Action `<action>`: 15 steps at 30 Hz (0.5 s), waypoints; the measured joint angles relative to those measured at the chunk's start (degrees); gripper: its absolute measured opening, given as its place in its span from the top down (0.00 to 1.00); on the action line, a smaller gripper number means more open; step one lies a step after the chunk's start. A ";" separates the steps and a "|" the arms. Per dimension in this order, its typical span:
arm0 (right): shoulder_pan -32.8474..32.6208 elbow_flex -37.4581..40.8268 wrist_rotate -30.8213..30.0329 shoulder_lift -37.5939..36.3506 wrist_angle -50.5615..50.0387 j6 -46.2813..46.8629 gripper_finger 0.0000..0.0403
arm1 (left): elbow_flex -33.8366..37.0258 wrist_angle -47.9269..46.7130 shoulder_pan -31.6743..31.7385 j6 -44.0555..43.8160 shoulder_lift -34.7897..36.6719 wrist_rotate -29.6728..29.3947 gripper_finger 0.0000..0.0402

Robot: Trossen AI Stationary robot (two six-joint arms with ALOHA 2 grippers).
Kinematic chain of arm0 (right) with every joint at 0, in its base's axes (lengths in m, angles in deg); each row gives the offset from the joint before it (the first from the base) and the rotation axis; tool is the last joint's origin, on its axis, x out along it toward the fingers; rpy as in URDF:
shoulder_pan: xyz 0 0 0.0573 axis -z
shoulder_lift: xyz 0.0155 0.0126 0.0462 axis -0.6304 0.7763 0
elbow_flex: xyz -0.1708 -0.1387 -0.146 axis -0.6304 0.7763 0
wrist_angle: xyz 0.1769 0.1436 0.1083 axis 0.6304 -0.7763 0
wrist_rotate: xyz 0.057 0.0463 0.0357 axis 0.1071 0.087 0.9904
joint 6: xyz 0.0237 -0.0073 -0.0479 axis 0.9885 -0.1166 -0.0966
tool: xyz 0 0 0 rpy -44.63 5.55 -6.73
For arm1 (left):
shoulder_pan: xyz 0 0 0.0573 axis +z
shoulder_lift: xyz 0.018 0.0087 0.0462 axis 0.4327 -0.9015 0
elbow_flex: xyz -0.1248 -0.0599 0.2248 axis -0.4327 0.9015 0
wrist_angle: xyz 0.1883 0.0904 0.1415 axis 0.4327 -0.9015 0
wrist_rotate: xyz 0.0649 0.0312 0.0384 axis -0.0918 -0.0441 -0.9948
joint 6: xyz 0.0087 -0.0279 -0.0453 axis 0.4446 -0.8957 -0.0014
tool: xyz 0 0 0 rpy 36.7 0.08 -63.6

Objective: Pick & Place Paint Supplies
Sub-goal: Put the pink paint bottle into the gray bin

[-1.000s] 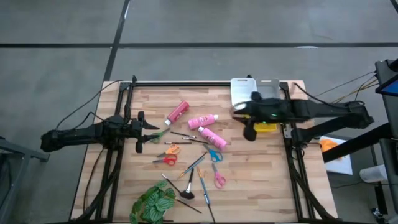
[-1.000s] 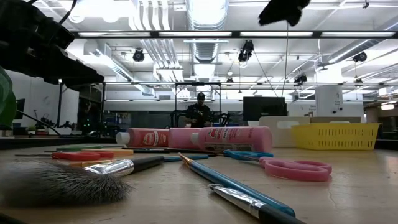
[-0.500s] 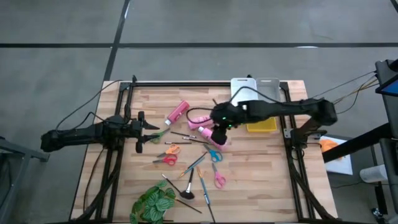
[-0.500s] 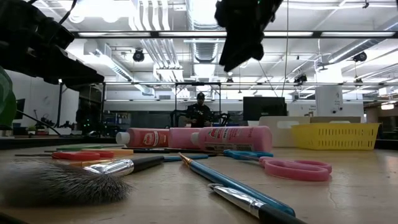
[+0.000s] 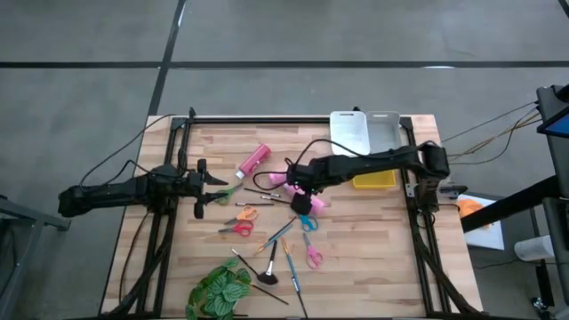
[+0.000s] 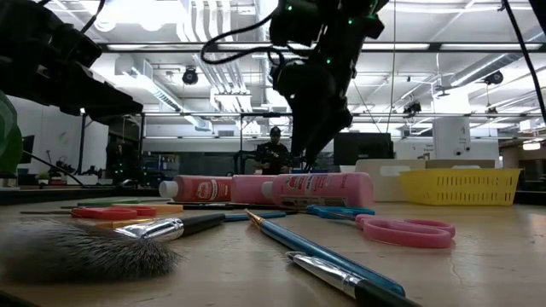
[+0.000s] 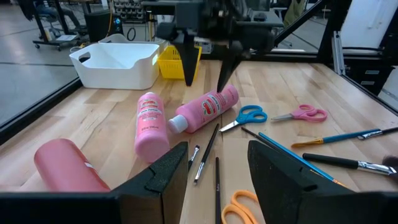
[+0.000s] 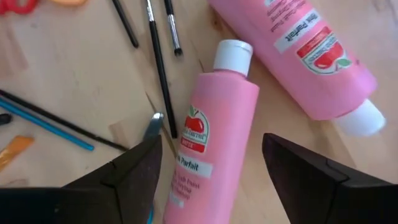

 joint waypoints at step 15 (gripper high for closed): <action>1.34 -0.01 1.84 6.97 2.96 1.58 0.31 | 0.00 0.01 0.00 0.00 0.00 -0.01 0.58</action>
